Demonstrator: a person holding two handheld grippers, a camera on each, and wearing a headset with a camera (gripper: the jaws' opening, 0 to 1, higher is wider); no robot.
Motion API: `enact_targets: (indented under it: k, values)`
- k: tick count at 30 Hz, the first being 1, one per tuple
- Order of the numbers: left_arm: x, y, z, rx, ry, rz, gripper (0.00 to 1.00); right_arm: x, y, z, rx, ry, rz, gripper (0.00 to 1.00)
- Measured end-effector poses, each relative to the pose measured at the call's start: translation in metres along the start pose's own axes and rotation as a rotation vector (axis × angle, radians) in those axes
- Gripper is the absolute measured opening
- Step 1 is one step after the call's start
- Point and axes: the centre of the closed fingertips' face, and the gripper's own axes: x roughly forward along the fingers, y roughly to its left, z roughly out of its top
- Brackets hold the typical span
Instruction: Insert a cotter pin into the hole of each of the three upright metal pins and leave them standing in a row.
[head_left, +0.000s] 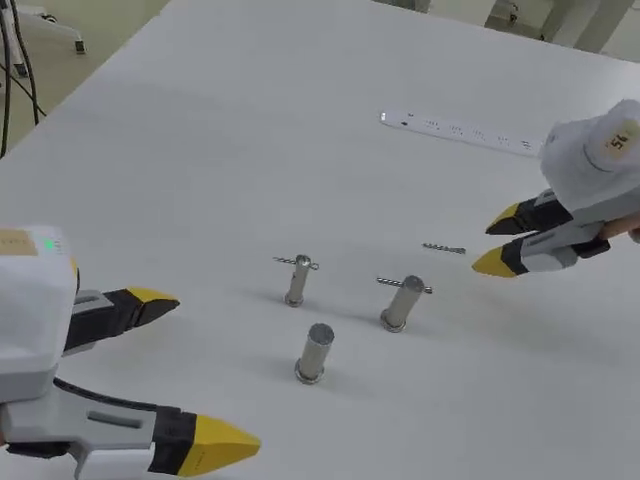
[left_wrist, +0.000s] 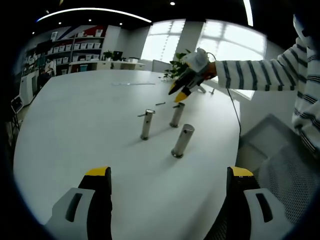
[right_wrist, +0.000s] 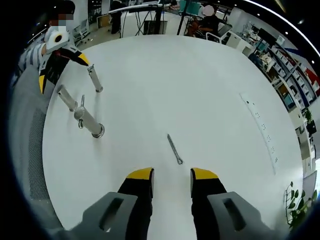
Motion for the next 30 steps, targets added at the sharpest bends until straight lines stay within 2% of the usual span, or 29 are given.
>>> enact_targets:
  k: [3,6,11,13,15,18,20,24,30]
  values:
    - [0.001,0.000,-0.002,0.000,0.011,0.002,0.94,0.007,-0.005,0.001,0.020,-0.009,0.010,0.18]
    - [0.001,0.001,-0.005,-0.003,0.020,0.007,0.94,0.015,-0.006,0.003,0.020,-0.009,0.022,0.17]
    - [0.001,-0.002,-0.005,-0.017,0.011,-0.002,0.92,0.023,-0.006,0.006,0.016,0.000,0.040,0.16]
    - [0.001,0.000,-0.003,-0.001,0.005,0.011,0.90,0.024,-0.006,0.006,0.012,0.008,0.044,0.15]
    - [0.001,0.000,-0.002,-0.015,0.004,0.015,0.90,0.026,-0.008,0.007,0.008,0.016,0.033,0.14]
    - [0.001,0.003,-0.002,-0.016,0.005,0.037,0.90,0.028,-0.010,0.009,0.028,0.011,0.055,0.09]
    - [0.001,0.006,-0.003,-0.016,0.010,0.048,0.90,0.029,-0.010,0.007,0.023,0.025,0.060,0.05]
    - [0.001,0.007,-0.003,-0.026,0.010,0.050,0.90,0.029,-0.011,0.005,-0.006,0.043,0.066,0.00]
    - [0.002,0.004,-0.006,-0.022,0.020,0.042,0.90,0.028,-0.009,0.005,-0.002,0.058,0.077,0.00]
